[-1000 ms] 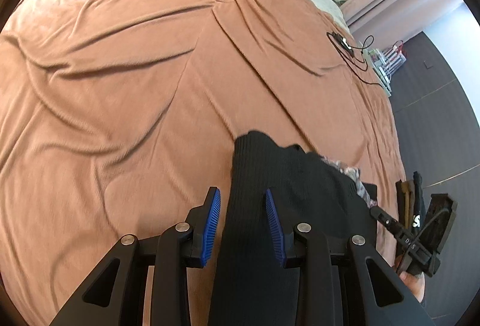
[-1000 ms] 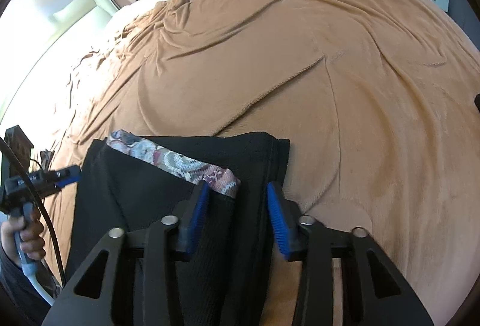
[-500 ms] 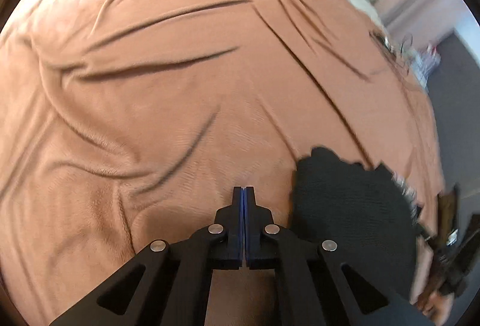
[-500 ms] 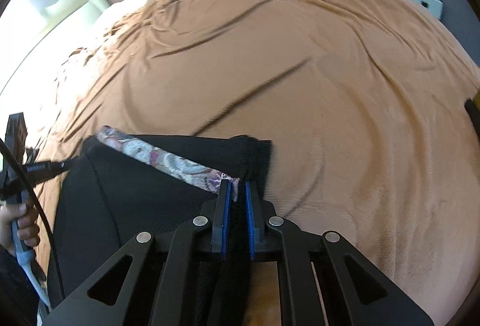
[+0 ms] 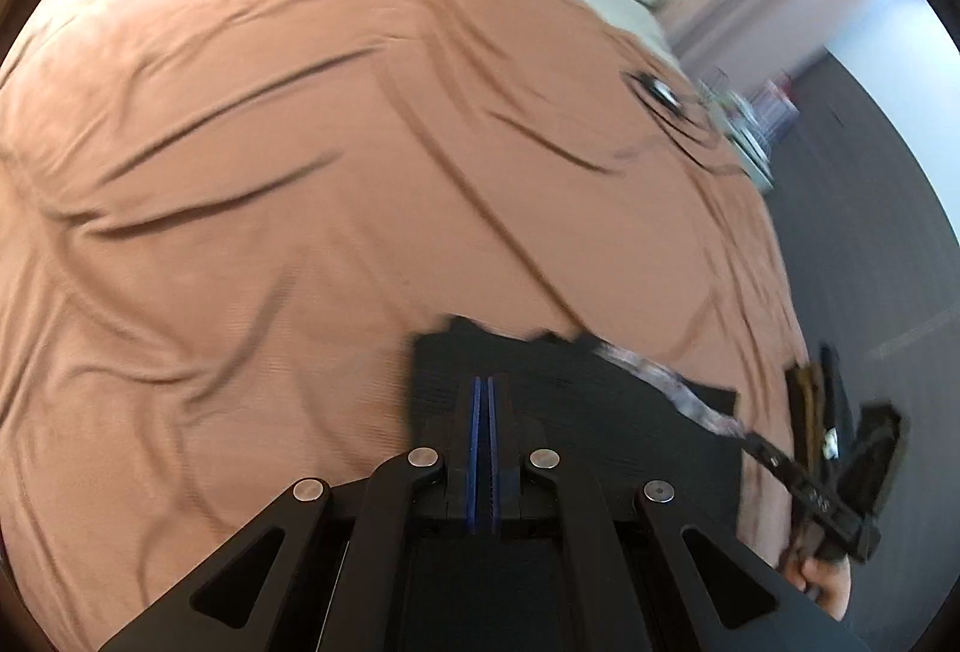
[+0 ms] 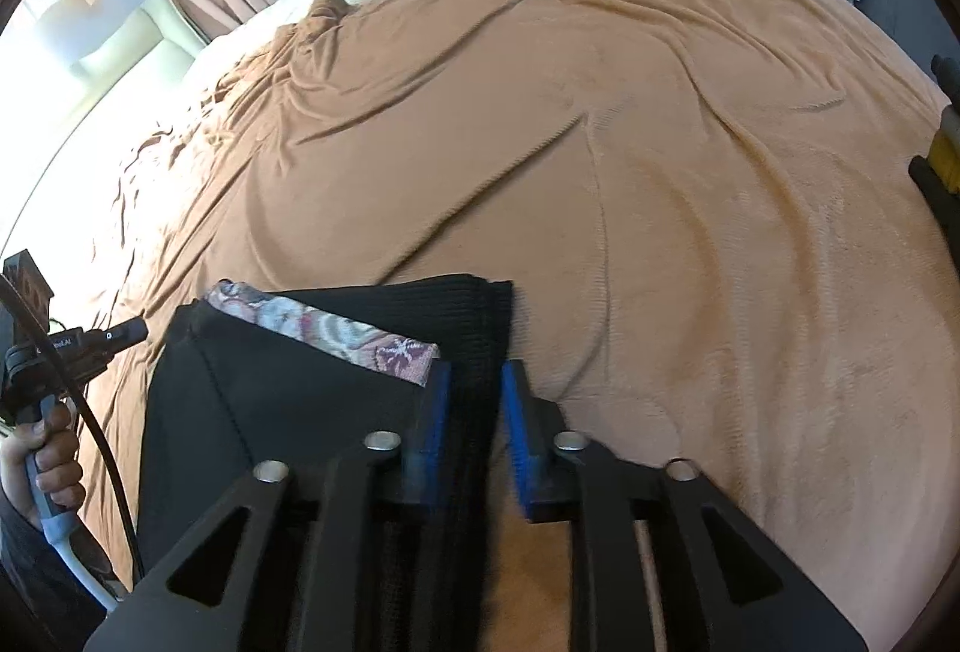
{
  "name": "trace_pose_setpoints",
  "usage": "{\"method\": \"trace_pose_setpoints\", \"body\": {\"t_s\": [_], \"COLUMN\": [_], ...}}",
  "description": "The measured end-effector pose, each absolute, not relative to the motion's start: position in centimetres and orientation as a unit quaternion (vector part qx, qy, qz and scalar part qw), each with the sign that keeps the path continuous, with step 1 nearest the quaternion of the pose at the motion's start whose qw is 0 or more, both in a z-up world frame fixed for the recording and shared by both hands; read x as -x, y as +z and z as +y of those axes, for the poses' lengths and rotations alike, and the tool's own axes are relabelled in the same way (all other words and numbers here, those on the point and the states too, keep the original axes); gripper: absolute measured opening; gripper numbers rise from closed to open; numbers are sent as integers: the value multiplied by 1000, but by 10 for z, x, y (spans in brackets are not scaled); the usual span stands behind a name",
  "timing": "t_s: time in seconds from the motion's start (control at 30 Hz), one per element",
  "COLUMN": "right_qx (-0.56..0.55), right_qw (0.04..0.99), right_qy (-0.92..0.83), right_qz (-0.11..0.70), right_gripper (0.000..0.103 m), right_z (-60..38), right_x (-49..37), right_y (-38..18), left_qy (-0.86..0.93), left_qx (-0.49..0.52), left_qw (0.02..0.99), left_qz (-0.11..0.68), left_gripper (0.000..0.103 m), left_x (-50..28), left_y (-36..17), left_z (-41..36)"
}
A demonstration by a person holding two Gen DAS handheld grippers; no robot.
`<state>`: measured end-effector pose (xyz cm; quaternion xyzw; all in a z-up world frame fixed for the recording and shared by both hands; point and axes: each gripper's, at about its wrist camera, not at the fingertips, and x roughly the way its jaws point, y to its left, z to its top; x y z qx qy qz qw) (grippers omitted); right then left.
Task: Fold small clothes
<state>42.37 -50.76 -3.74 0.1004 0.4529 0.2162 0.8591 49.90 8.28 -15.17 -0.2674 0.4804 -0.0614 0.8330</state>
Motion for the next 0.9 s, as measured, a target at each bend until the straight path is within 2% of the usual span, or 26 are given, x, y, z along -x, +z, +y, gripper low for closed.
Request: {"method": "trace_pose_setpoints", "body": {"t_s": [0.07,0.3,0.4,0.77,0.8,0.87,0.9], "right_qx": [-112,-139,-136,-130,-134,-143,-156], "right_qw": [857,856,850,823,822,817,812], "right_qy": [221,225,237,250,251,251,257], "right_qz": [453,444,450,493,493,498,500], "right_gripper": [44,46,50,50,49,37,36], "right_z": [-511,-526,-523,-507,-509,-517,-522], "right_x": [-422,-420,-419,-430,-432,-437,-439], "right_y": [-39,-37,-38,-61,-62,-64,-64], "left_qy": [-92,-134,-133,-124,-123,-126,-127], "left_qx": [246,172,160,162,164,165,166], "left_qw": [832,824,818,810,809,809,810], "left_qz": [489,523,536,550,551,550,548], "left_gripper": [0,0,0,0,0,0,0], "left_x": [-505,-528,-545,-583,-584,-579,-577], "left_y": [-152,-167,-176,-197,-196,-189,-186], "left_z": [58,2,-10,-23,-23,-20,-18]}}
